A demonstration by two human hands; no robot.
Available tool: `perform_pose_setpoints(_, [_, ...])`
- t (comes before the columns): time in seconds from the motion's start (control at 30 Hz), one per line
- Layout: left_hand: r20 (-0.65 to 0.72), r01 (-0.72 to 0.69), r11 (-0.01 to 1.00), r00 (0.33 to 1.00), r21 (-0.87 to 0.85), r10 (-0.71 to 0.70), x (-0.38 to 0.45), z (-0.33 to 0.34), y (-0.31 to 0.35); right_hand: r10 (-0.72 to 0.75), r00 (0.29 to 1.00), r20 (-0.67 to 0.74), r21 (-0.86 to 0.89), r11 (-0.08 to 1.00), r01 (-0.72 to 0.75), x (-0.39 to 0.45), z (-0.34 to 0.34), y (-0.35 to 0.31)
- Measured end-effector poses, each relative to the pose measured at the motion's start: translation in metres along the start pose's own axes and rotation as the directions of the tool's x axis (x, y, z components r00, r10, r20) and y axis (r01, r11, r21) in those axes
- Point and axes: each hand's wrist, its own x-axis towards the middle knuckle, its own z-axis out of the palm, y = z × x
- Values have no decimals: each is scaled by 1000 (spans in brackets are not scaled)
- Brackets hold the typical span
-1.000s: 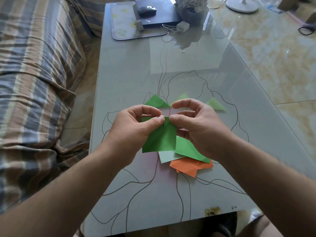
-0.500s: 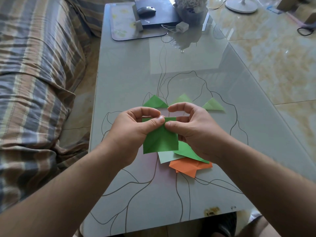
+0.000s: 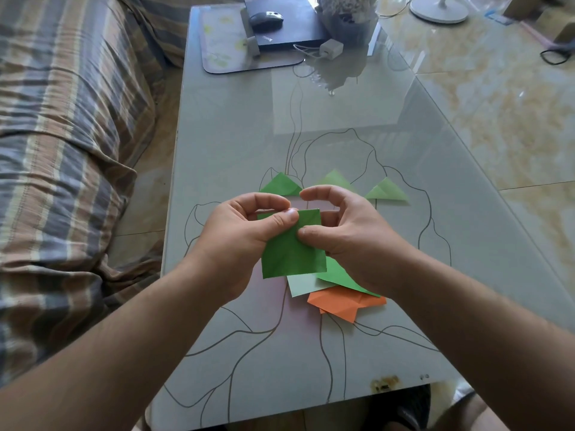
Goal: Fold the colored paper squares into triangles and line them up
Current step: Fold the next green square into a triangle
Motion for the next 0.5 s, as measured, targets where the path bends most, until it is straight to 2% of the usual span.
perform_pose_setpoints(0.3, [-10,-28,998,1000,57,28,-1,0,1,-4,1000,-9,59,998,5,5,-8,0])
perform_pose_setpoints(0.5, [29,-51,993,998,104,49,-7,3,4,20,999,-43,186,983,-11,6,-8,-1])
